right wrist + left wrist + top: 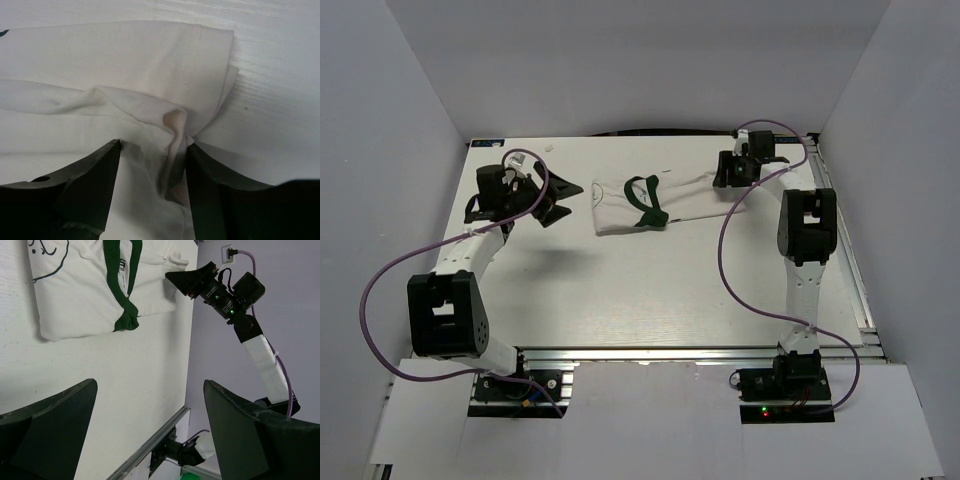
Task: Fold and stack the t-shirts
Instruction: Fold the tshirt
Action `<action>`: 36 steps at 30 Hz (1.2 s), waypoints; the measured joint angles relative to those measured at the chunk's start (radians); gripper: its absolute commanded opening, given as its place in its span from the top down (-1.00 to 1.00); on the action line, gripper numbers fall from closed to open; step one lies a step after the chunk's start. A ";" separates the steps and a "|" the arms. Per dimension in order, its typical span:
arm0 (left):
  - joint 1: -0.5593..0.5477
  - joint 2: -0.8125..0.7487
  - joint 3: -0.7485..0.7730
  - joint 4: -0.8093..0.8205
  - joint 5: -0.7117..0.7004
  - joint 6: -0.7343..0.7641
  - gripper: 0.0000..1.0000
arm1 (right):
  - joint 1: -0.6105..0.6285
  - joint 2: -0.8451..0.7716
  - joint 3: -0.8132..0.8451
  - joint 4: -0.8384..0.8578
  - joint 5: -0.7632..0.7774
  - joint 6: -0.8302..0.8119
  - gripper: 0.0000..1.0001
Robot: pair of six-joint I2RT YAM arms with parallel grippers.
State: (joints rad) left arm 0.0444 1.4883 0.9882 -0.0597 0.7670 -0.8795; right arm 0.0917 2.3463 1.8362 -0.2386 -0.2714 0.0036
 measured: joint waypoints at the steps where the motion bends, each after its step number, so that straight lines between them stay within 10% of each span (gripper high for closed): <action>1: 0.000 0.000 0.000 -0.001 0.000 0.000 -0.96 | -0.001 0.001 0.000 -0.001 -0.002 0.003 -0.01; 12: 0.000 0.000 0.000 -0.001 0.000 0.002 -0.96 | -0.020 0.005 -0.001 0.002 -0.100 0.017 1.00; 36: 0.000 -0.101 -0.051 -0.046 0.000 0.060 -0.96 | 0.219 -0.159 0.134 -0.018 -0.322 0.171 1.00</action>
State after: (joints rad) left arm 0.0448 1.3869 0.9375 -0.1059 0.7670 -0.8196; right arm 0.3107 2.1876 1.9701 -0.2565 -0.5938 0.1741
